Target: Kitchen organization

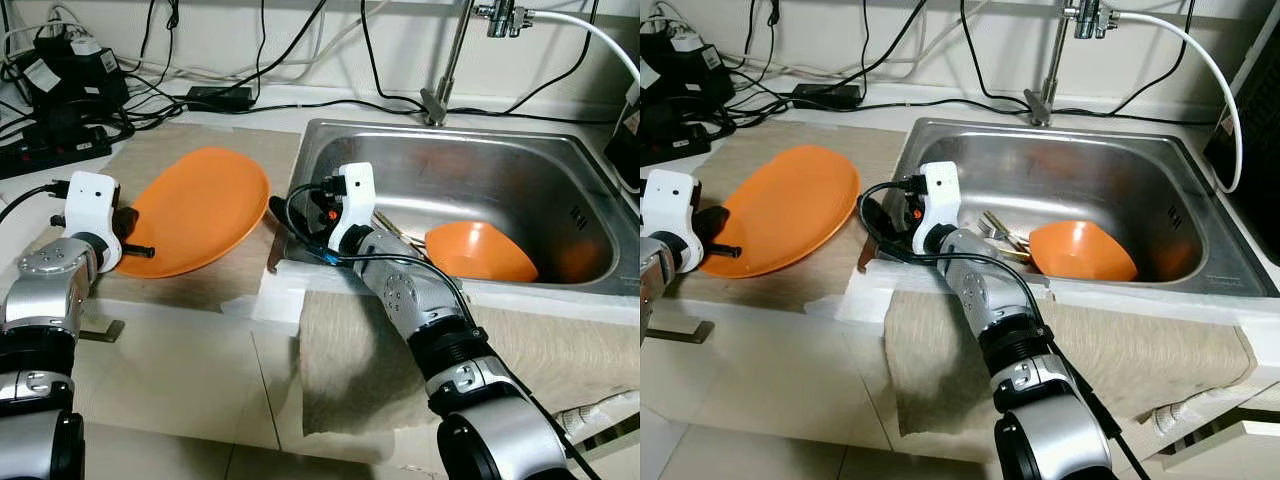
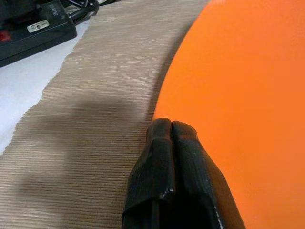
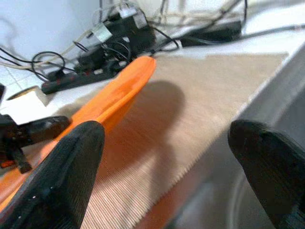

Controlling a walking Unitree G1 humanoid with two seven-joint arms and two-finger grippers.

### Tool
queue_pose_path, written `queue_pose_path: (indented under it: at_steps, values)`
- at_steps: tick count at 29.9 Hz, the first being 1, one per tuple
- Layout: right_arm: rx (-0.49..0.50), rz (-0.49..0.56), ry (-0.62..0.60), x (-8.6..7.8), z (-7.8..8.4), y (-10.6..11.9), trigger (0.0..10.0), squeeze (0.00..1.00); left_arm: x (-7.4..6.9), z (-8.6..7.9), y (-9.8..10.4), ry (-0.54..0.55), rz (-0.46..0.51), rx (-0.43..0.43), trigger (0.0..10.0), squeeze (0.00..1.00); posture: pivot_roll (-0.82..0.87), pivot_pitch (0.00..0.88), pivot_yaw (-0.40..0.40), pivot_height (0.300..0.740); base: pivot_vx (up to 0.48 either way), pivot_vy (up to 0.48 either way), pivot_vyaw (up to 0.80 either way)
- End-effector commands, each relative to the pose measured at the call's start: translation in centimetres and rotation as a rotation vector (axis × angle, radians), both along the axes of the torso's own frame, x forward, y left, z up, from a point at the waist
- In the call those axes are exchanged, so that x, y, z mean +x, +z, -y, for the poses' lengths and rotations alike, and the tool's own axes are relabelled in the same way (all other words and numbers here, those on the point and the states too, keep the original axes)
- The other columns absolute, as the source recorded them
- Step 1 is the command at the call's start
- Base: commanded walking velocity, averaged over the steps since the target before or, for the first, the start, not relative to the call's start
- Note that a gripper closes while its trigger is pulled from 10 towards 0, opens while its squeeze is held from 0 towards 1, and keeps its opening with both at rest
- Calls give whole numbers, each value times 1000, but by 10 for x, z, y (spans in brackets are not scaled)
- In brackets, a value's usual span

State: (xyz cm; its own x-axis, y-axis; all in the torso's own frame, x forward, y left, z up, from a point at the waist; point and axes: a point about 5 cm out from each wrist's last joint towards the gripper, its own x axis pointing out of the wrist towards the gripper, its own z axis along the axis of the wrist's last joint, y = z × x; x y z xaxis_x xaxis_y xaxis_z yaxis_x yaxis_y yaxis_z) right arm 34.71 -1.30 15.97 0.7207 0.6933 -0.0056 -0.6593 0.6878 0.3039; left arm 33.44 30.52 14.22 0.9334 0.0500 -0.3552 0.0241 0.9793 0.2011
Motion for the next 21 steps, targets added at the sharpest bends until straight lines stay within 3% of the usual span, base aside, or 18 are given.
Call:
queue_pose_path:
  at_steps: [1,7,15,21]
  values:
    - [90,40,90,-12,-28,14,10000,0,-19,7,-52,-4,-225,-29,10000,0,68,0,-26,740,0,0,0]
    - [127,46,154,-19,-34,19,10000,0,-19,8,-52,-9,-226,-27,10000,0,70,0,-28,740,0,0,0]
    - [104,44,173,-23,-35,17,10000,0,-20,8,-53,-11,-232,-27,10000,0,74,0,-29,740,0,0,0]
    - [138,-53,151,-23,-33,8,10000,0,-21,7,-54,-9,-237,-27,10000,0,73,0,-28,740,0,0,0]
